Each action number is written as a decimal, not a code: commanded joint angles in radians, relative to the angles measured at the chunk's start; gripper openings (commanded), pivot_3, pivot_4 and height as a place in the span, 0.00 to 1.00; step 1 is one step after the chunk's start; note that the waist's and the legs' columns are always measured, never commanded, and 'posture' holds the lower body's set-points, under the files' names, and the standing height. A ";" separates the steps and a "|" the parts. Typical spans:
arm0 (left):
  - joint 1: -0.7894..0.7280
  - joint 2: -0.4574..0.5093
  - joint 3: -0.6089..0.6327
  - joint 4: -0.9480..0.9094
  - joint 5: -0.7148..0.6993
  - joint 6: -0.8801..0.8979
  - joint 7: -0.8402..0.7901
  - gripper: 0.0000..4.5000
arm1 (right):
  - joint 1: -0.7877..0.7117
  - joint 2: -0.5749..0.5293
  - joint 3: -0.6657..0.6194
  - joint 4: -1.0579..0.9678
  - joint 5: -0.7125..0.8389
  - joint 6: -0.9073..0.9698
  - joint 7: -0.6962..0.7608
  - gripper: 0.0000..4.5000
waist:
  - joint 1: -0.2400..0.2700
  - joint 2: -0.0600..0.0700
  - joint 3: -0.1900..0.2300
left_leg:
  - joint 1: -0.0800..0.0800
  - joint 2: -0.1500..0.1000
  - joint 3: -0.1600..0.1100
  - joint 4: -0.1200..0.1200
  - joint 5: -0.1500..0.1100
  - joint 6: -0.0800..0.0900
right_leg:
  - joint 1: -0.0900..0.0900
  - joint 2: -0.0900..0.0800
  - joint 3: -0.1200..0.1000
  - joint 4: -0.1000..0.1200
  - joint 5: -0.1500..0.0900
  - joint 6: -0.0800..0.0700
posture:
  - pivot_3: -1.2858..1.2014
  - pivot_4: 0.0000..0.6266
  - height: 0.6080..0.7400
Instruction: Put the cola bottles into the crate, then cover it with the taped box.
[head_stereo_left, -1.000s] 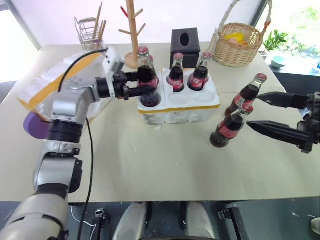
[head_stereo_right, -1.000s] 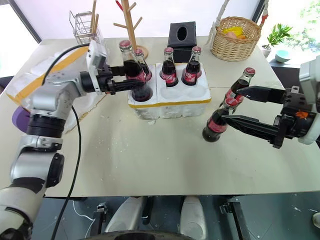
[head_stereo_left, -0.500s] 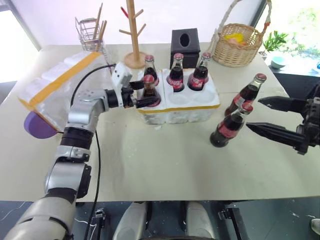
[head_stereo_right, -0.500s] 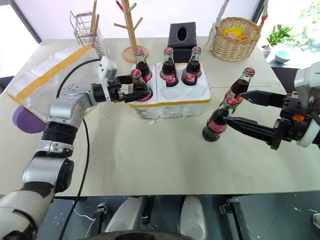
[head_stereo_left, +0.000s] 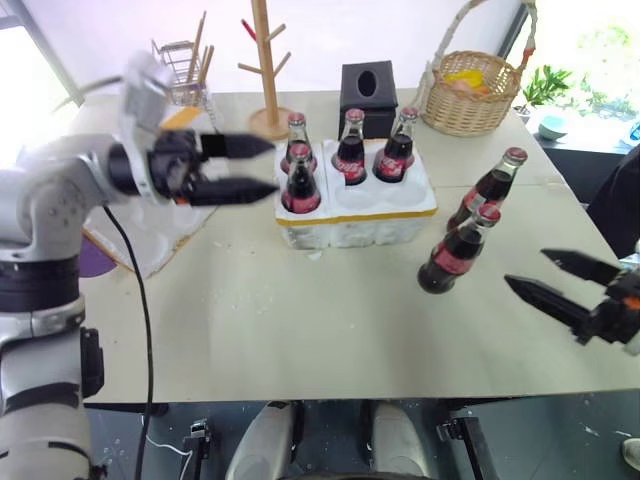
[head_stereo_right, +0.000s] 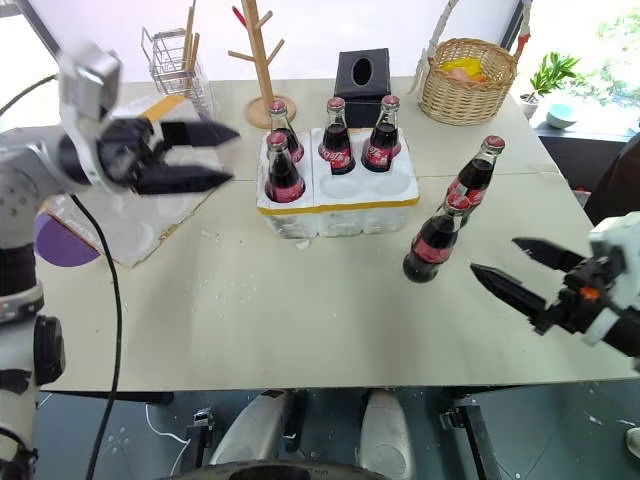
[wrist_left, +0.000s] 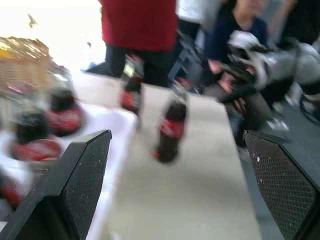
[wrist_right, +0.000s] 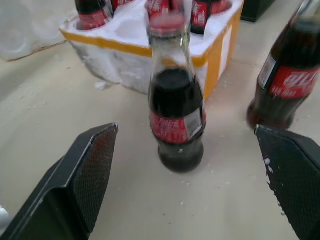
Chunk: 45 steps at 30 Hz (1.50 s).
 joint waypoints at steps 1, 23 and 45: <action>0.039 0.013 -0.043 -0.069 0.031 -0.057 -0.009 0.99 | -0.030 0.057 0.116 -0.005 -0.088 -0.091 -0.066 1.00 | 0.000 0.000 0.000 | 0.001 0.001 0.000 0.000 -0.001 -0.002 | 0.002 0.001 0.000 -0.002 -0.001 0.001 | 0.52 0.24 0.95; 0.059 -0.013 -0.048 -0.085 0.025 -0.076 0.065 1.00 | -0.312 0.164 0.430 0.309 -0.239 -0.259 -0.064 0.80 | 0.003 0.000 0.001 | 0.001 0.000 -0.001 -0.002 0.001 0.002 | 0.000 0.001 -0.001 -0.002 0.001 0.000 | 0.52 0.24 0.95; 0.174 0.022 0.084 -0.203 -0.060 -0.055 0.223 1.00 | -1.210 0.255 0.785 0.780 -0.323 -0.271 0.081 0.63 | -0.018 0.004 0.010 | -0.010 0.010 0.003 -0.003 0.003 -0.003 | -0.016 0.014 0.007 0.001 0.006 -0.004 | 0.52 0.24 0.95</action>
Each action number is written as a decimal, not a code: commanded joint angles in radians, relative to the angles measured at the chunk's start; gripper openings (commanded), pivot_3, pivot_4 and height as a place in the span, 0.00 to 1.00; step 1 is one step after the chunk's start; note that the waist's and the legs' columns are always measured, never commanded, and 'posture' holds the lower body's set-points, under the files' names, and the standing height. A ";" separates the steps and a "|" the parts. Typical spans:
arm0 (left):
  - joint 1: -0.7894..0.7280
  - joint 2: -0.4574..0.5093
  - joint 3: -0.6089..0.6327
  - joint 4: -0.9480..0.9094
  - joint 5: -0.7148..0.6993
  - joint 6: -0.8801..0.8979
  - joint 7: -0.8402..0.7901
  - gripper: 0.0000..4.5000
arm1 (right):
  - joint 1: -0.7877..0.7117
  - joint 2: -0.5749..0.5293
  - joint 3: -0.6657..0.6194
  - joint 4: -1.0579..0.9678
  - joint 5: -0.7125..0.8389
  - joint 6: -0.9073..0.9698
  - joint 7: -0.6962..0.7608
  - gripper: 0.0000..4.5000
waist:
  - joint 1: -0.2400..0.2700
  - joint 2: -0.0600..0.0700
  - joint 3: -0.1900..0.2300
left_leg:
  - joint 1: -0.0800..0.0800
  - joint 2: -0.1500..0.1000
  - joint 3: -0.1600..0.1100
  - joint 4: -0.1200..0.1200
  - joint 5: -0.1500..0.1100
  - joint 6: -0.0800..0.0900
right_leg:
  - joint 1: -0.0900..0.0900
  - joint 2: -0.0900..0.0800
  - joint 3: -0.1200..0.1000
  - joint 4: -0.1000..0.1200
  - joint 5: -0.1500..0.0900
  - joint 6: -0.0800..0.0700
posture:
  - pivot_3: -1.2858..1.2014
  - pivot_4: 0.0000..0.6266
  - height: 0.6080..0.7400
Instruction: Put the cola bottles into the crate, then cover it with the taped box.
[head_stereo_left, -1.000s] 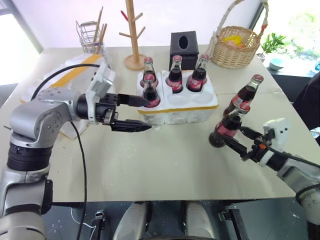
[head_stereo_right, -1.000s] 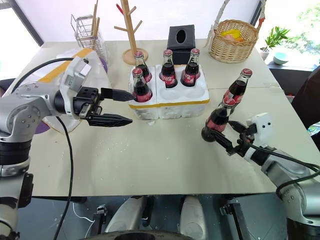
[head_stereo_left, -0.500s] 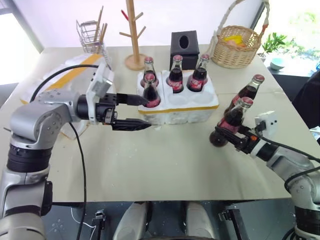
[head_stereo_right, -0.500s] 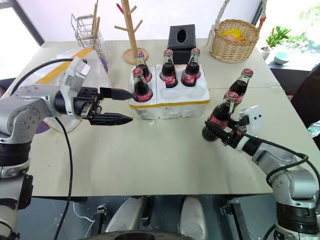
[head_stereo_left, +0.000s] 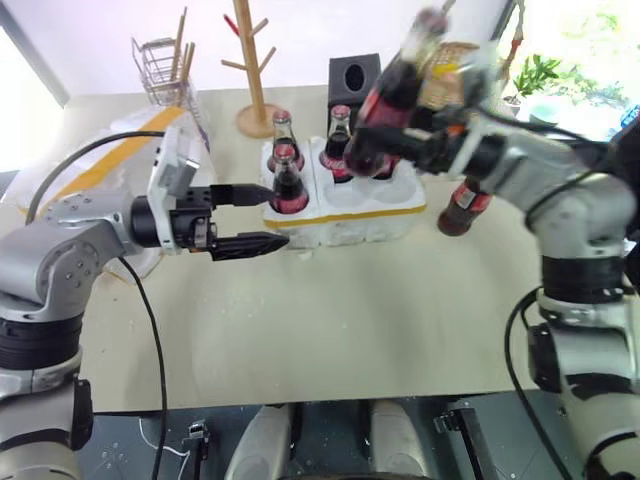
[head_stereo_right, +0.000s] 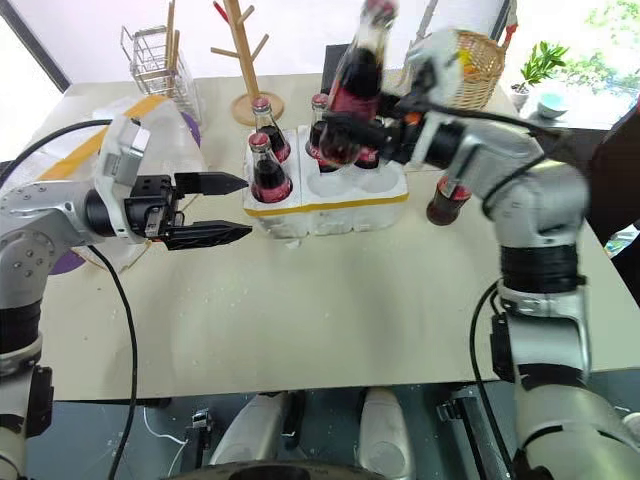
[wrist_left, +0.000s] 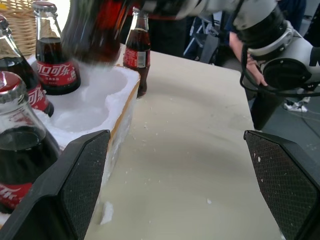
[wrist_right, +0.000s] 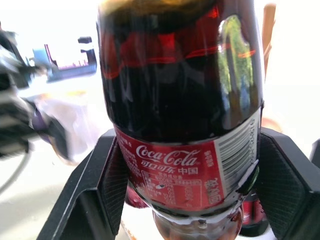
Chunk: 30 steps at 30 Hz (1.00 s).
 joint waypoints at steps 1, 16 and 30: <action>-0.018 0.013 0.024 -0.036 -0.027 0.000 0.013 1.00 | -0.061 0.036 0.015 0.090 -0.086 -0.099 0.022 0.63 | 0.000 0.000 0.000 | -0.003 0.000 0.000 0.000 0.001 -0.001 | -0.003 0.000 0.000 0.000 0.001 -0.001 | 0.52 0.24 0.95; -0.050 0.001 -0.019 -0.011 -0.024 -0.008 0.018 1.00 | 0.026 0.158 0.089 0.251 -0.299 -0.159 -0.005 0.99 | -0.008 -0.001 -0.001 | -0.002 0.003 0.001 0.000 0.005 -0.008 | -0.006 0.004 0.003 0.006 0.006 -0.003 | 0.52 0.24 0.95; -0.097 -0.021 -0.060 0.036 -0.015 -0.027 -0.023 1.00 | 0.480 -0.134 -0.453 -0.593 -0.012 0.368 -0.205 0.99 | 0.010 -0.001 -0.001 | -0.003 0.004 0.003 0.000 0.005 -0.007 | -0.007 0.005 0.004 0.006 0.005 -0.004 | 0.52 0.24 0.95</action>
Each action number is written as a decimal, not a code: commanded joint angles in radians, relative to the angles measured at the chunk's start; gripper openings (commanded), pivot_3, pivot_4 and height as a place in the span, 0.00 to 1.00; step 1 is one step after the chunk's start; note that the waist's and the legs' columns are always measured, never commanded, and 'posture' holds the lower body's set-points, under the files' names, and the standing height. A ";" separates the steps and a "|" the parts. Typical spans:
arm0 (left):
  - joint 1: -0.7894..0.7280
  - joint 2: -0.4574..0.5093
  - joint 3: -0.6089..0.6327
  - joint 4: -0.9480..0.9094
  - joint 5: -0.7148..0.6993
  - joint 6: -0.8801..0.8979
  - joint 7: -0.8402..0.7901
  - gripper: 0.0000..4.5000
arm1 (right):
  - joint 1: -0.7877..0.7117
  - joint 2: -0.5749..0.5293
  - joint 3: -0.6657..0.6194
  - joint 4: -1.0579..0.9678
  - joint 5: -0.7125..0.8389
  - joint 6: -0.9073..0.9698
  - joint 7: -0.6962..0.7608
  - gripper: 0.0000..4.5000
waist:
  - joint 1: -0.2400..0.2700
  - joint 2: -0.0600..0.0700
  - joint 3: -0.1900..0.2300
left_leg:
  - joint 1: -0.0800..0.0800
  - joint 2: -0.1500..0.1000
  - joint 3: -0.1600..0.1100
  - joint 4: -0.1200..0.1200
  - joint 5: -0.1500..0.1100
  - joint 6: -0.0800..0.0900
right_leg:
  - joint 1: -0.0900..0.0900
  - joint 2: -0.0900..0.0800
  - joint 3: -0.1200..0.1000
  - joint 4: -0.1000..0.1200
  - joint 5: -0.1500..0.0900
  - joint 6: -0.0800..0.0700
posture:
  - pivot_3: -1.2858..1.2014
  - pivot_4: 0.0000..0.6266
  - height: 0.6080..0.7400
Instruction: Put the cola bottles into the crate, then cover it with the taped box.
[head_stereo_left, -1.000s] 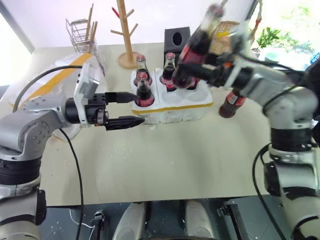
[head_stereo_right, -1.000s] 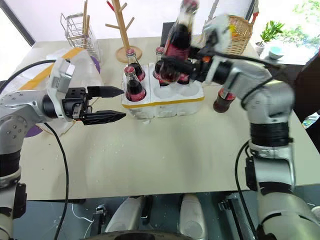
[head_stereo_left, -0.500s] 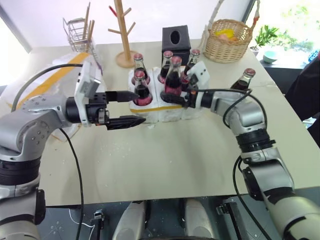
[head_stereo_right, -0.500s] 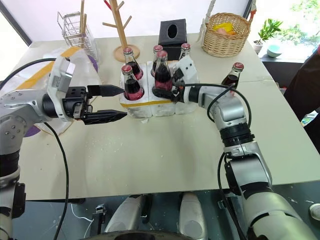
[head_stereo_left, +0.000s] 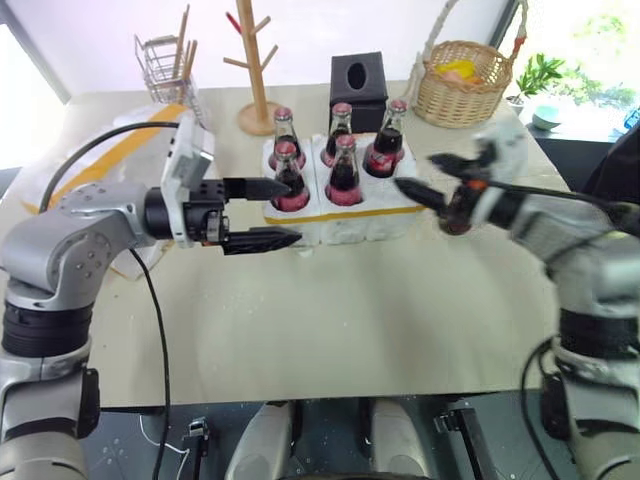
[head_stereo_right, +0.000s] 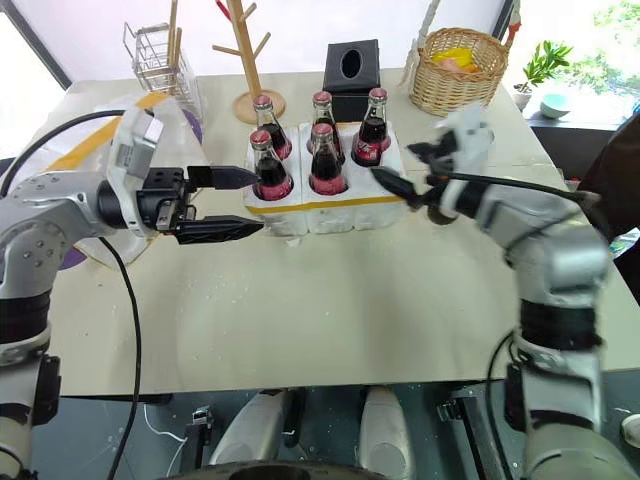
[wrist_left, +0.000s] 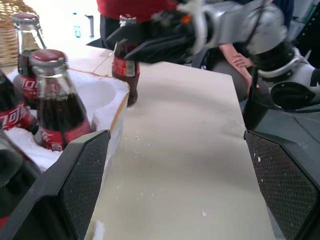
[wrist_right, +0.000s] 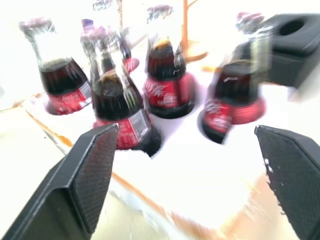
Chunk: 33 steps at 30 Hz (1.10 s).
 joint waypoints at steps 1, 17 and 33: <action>-0.029 -0.006 -0.006 0.005 0.004 -0.026 -0.023 1.00 | 0.121 -0.016 -0.121 -0.118 0.022 0.071 -0.076 0.99 | 0.003 0.000 0.000 | 0.000 0.000 0.000 0.000 0.000 0.000 | 0.001 0.000 0.000 0.000 0.000 0.000 | 0.52 0.24 0.95; -0.068 -0.039 -0.035 0.017 0.018 -0.041 -0.037 1.00 | 0.077 0.052 0.000 0.292 -0.160 -0.232 -0.169 0.99 | 0.001 0.000 0.000 | 0.003 0.002 0.004 0.001 0.000 0.001 | 0.005 0.001 0.002 -0.006 0.001 -0.001 | 0.52 0.24 0.95; -0.044 -0.022 0.000 -0.028 -0.010 -0.008 0.005 1.00 | -0.113 0.056 0.032 0.567 -0.210 -0.472 -0.107 0.60 | -0.013 0.000 0.000 | 0.003 0.002 0.004 0.001 0.000 0.001 | 0.005 0.002 0.002 -0.006 0.001 -0.001 | 0.52 0.24 0.95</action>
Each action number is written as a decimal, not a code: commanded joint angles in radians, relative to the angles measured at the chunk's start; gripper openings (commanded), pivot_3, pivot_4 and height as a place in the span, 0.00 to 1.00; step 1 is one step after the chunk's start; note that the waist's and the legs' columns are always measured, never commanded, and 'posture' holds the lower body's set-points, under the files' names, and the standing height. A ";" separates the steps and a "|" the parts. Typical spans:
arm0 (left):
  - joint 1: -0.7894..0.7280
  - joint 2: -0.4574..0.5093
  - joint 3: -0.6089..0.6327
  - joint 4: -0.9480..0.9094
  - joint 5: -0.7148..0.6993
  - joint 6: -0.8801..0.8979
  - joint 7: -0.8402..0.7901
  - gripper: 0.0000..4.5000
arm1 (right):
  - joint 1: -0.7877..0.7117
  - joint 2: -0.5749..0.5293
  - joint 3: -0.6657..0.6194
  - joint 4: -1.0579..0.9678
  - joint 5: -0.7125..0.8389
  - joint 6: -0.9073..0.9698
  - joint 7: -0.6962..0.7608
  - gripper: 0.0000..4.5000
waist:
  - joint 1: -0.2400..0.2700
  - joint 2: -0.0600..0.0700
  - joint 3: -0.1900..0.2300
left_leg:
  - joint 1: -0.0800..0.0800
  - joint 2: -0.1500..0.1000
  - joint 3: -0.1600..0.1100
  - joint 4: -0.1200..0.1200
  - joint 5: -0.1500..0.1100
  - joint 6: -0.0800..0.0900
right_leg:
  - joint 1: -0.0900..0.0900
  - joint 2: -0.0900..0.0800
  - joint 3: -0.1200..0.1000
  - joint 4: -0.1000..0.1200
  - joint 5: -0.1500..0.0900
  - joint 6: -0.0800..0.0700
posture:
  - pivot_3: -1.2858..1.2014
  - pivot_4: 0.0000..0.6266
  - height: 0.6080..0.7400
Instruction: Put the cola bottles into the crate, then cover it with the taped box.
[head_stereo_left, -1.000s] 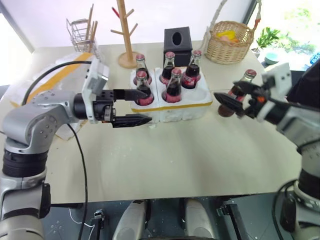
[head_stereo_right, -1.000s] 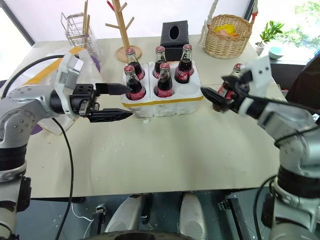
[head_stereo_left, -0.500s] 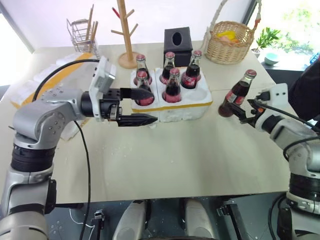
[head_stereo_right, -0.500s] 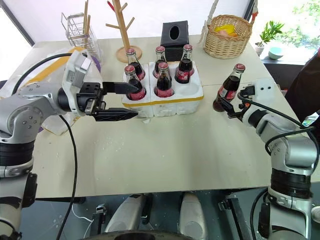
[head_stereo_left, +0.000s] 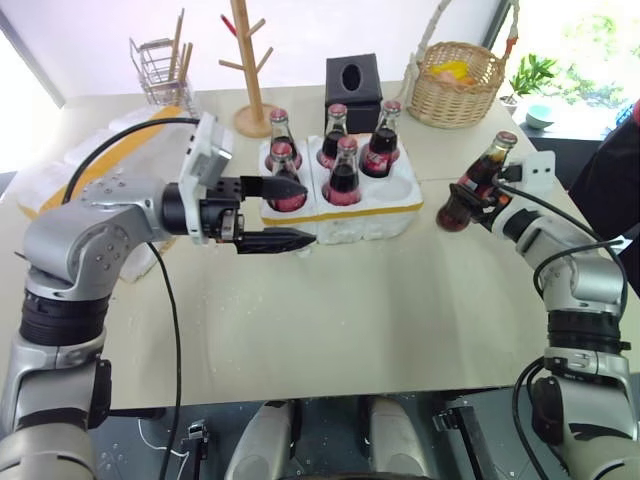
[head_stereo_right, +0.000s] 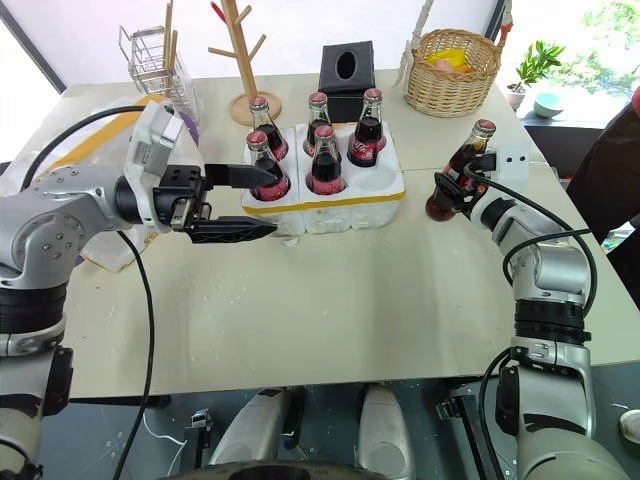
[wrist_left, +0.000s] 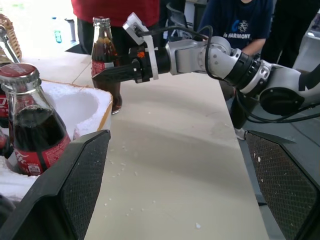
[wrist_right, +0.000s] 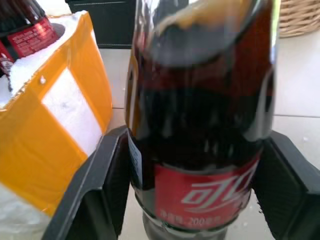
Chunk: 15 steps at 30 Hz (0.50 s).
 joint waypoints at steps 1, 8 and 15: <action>0.009 0.017 0.054 -0.042 -0.029 0.006 0.019 1.00 | -0.054 -0.054 -0.064 -0.102 0.050 -0.010 0.032 0.60 | -0.001 0.001 0.000 | 0.000 0.000 0.000 0.000 0.000 0.000 | 0.000 0.000 0.000 0.000 0.000 0.000 | 0.52 0.24 0.95; 0.040 0.027 0.083 -0.060 -0.043 0.010 0.048 1.00 | -0.254 -0.093 -0.061 -0.253 0.224 0.162 0.106 0.60 | -0.012 0.008 0.005 | -0.002 0.001 0.006 -0.001 0.000 0.000 | -0.007 0.000 0.005 0.004 0.000 0.000 | 0.52 0.24 0.95; 0.046 0.024 0.081 -0.052 -0.031 -0.002 0.055 1.00 | -0.316 -0.006 0.069 -0.287 0.222 0.201 0.122 0.60 | -0.005 0.004 0.004 | -0.001 0.003 0.009 0.000 -0.001 0.001 | -0.007 0.002 0.006 0.006 0.000 0.000 | 0.52 0.24 0.95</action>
